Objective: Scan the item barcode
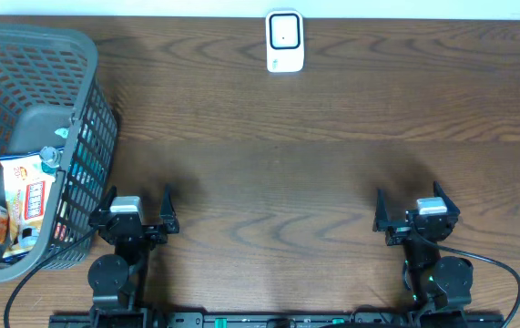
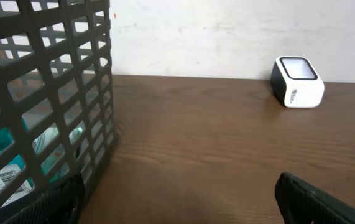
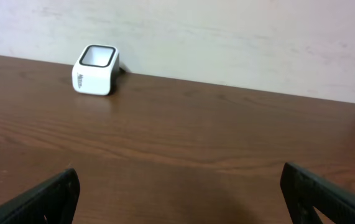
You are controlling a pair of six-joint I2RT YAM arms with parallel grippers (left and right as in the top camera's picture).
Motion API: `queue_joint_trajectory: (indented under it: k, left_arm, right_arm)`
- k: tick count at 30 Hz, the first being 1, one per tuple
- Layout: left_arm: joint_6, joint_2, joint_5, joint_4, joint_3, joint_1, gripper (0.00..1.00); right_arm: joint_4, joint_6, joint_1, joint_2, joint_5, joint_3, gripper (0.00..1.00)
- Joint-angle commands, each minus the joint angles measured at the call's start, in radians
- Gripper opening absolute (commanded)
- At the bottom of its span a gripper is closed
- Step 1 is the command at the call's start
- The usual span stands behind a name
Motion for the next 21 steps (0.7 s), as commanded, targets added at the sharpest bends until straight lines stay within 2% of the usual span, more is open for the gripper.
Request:
queue_joint_trajectory:
  k: [1,9,12,16,18,21]
  left_arm:
    - [0.013,-0.005,-0.001,-0.012,-0.029,0.004,0.98]
    - [0.013,-0.005,-0.012,-0.015,-0.029,0.005,0.98]
    - [-0.042,0.001,0.014,-0.013,-0.028,0.004,0.98]
    - [-0.05,0.001,0.023,-0.011,-0.028,0.004,0.98]
    - [-0.09,0.001,0.083,-0.009,-0.027,0.004,0.98]
    - [-0.056,0.008,0.261,-0.008,-0.02,0.004,0.98]
  right_arm:
    - [-0.003,-0.013,0.002,0.0,0.009,-0.002,0.99]
    - [-0.003,-0.013,0.002,0.0,0.009,-0.002,0.99]
    - [-0.003,-0.013,0.002,0.0,0.009,-0.002,0.99]
    - [-0.003,-0.013,0.002,0.0,0.009,-0.002,0.99]
    - [-0.003,-0.013,0.002,0.0,0.009,-0.002,0.99]
    - [-0.003,-0.013,0.002,0.0,0.009,-0.002,0.99]
